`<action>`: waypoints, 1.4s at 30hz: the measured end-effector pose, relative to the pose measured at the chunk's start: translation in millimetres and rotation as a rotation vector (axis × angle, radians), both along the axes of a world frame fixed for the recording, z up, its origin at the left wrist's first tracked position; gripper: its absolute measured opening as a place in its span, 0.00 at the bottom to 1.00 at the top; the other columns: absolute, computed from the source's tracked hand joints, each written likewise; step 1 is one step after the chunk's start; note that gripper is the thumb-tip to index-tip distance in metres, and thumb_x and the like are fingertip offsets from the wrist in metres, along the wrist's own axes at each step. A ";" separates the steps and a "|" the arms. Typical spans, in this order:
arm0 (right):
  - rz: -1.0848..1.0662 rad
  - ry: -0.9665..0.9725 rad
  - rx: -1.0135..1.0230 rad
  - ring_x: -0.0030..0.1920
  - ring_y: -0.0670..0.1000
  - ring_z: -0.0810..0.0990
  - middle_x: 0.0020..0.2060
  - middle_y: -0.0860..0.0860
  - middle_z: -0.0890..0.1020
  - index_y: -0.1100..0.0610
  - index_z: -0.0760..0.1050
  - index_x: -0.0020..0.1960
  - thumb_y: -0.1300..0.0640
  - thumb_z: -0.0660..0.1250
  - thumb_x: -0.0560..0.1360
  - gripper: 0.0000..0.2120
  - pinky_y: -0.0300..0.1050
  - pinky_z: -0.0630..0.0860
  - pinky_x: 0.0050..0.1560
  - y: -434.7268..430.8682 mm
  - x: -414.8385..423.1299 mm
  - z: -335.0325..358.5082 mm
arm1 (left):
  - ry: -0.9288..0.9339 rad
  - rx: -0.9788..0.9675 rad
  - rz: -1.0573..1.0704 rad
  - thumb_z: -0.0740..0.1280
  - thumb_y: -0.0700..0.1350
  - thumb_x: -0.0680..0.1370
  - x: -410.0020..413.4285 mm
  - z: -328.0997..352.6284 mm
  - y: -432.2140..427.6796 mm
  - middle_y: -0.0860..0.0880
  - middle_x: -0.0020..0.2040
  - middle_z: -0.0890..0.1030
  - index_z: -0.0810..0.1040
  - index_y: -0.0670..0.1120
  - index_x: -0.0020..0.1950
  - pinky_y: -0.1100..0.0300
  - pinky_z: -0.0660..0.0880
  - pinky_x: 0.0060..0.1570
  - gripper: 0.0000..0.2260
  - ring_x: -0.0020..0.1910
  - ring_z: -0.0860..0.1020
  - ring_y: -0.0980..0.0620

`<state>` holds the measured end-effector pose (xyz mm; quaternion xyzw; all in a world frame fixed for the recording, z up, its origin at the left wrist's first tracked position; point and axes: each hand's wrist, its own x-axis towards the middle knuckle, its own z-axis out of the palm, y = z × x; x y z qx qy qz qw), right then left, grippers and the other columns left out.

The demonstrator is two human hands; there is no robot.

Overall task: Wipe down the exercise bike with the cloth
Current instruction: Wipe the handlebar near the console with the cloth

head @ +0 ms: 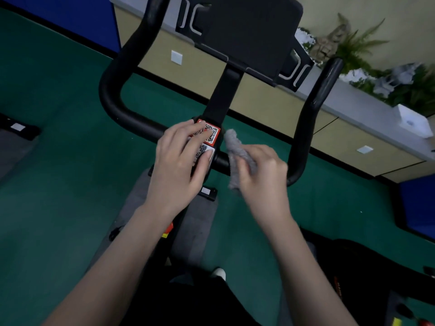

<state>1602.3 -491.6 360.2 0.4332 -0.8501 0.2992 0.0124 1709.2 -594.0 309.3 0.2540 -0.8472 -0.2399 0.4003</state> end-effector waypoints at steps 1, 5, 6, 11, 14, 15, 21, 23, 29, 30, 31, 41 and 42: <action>-0.001 -0.008 0.015 0.47 0.56 0.78 0.44 0.57 0.82 0.65 0.82 0.50 0.67 0.66 0.73 0.08 0.37 0.67 0.48 5.0 -5.3 3.7 | 0.003 -0.001 -0.002 0.63 0.42 0.79 -0.2 -0.4 -0.2 0.45 0.63 0.76 0.77 0.40 0.62 0.55 0.61 0.68 0.13 0.66 0.69 0.46; -0.026 -0.161 0.129 0.38 0.51 0.77 0.34 0.54 0.81 0.63 0.81 0.43 0.62 0.66 0.75 0.06 0.35 0.69 0.37 -4.8 -20.8 13.9 | 0.003 -0.003 -0.001 0.62 0.42 0.79 -0.4 -1.1 -0.7 0.45 0.63 0.76 0.77 0.40 0.62 0.56 0.61 0.68 0.13 0.66 0.69 0.47; -0.019 -0.230 0.182 0.35 0.49 0.76 0.31 0.52 0.79 0.62 0.80 0.41 0.61 0.66 0.75 0.07 0.31 0.68 0.33 -16.0 -25.2 14.2 | 0.000 -0.002 0.000 0.62 0.42 0.79 -0.3 -1.1 -1.0 0.45 0.63 0.76 0.77 0.40 0.62 0.56 0.61 0.68 0.13 0.66 0.69 0.47; 0.074 -0.525 0.431 0.32 0.49 0.70 0.31 0.55 0.73 0.65 0.76 0.41 0.57 0.65 0.78 0.12 0.43 0.66 0.37 -41.1 -52.7 14.3 | -0.015 -0.021 -0.016 0.62 0.42 0.80 1.0 -2.4 -1.6 0.45 0.63 0.75 0.76 0.40 0.63 0.55 0.61 0.68 0.14 0.67 0.68 0.47; 0.120 -0.519 0.486 0.28 0.46 0.65 0.28 0.52 0.67 0.60 0.73 0.38 0.55 0.66 0.78 0.12 0.42 0.61 0.33 -25.4 -64.3 20.0 | -0.013 -0.022 -0.019 0.61 0.43 0.80 1.6 -3.3 -2.1 0.45 0.63 0.75 0.76 0.40 0.63 0.54 0.61 0.68 0.14 0.67 0.68 0.47; 0.113 -0.516 0.482 0.27 0.46 0.65 0.28 0.52 0.67 0.60 0.73 0.37 0.55 0.66 0.78 0.13 0.42 0.61 0.32 -23.1 -65.3 20.4 | -0.010 -0.024 -0.017 0.61 0.43 0.80 1.5 -3.4 -2.1 0.44 0.63 0.75 0.76 0.39 0.63 0.55 0.61 0.68 0.14 0.66 0.68 0.47; 0.108 -0.361 0.343 0.38 0.49 0.78 0.38 0.56 0.82 0.61 0.79 0.45 0.57 0.66 0.77 0.08 0.44 0.73 0.40 -31.4 -46.1 13.4 | 0.002 -0.041 -0.003 0.61 0.43 0.80 -0.2 -5.3 -3.5 0.44 0.63 0.76 0.76 0.40 0.62 0.54 0.62 0.66 0.14 0.65 0.69 0.46; 0.105 -0.331 0.287 0.36 0.42 0.77 0.36 0.50 0.81 0.54 0.77 0.46 0.57 0.67 0.76 0.01 0.33 0.72 0.36 -17.2 -49.2 13.7 | 0.007 -0.049 -0.008 0.61 0.43 0.80 -0.8 -6.9 -3.6 0.44 0.63 0.76 0.77 0.39 0.62 0.53 0.64 0.65 0.14 0.65 0.69 0.46; 0.057 -0.212 0.162 0.35 0.42 0.76 0.34 0.49 0.81 0.49 0.75 0.45 0.60 0.67 0.76 0.06 0.26 0.68 0.34 -3.0 -38.2 10.1 | 0.013 -0.054 -0.002 0.61 0.44 0.80 -1.9 -8.1 -5.1 0.44 0.63 0.76 0.77 0.40 0.62 0.54 0.63 0.65 0.14 0.65 0.68 0.46; 0.048 -0.212 0.146 0.39 0.43 0.78 0.38 0.49 0.82 0.52 0.77 0.45 0.60 0.67 0.76 0.04 0.25 0.69 0.38 -3.4 -35.8 9.6 | 0.015 -0.056 -0.006 0.61 0.44 0.80 -1.8 -8.4 -5.3 0.44 0.63 0.76 0.77 0.40 0.62 0.53 0.64 0.66 0.14 0.66 0.68 0.46; 0.047 -0.219 0.134 0.43 0.44 0.79 0.40 0.49 0.83 0.54 0.78 0.46 0.60 0.67 0.76 0.03 0.26 0.70 0.41 -1.7 -33.6 9.7 | 0.017 -0.058 -0.011 0.61 0.44 0.80 -1.6 -8.8 -5.6 0.45 0.63 0.76 0.77 0.40 0.62 0.53 0.64 0.66 0.14 0.66 0.69 0.47; 0.100 -0.007 0.198 0.54 0.53 0.75 0.52 0.54 0.80 0.60 0.78 0.61 0.54 0.70 0.75 0.17 0.35 0.65 0.56 30.7 -21.4 9.2 | 0.018 -0.069 -0.022 0.61 0.44 0.81 -1.1 -11.5 -7.9 0.45 0.64 0.75 0.76 0.40 0.63 0.53 0.64 0.67 0.14 0.66 0.68 0.47; 0.087 -0.018 0.187 0.54 0.54 0.76 0.52 0.55 0.80 0.60 0.78 0.61 0.57 0.70 0.75 0.16 0.35 0.66 0.56 31.0 -20.8 9.0 | 0.018 -0.066 -0.021 0.61 0.45 0.81 -1.3 -11.7 -7.8 0.45 0.64 0.75 0.76 0.40 0.63 0.52 0.64 0.67 0.14 0.67 0.68 0.47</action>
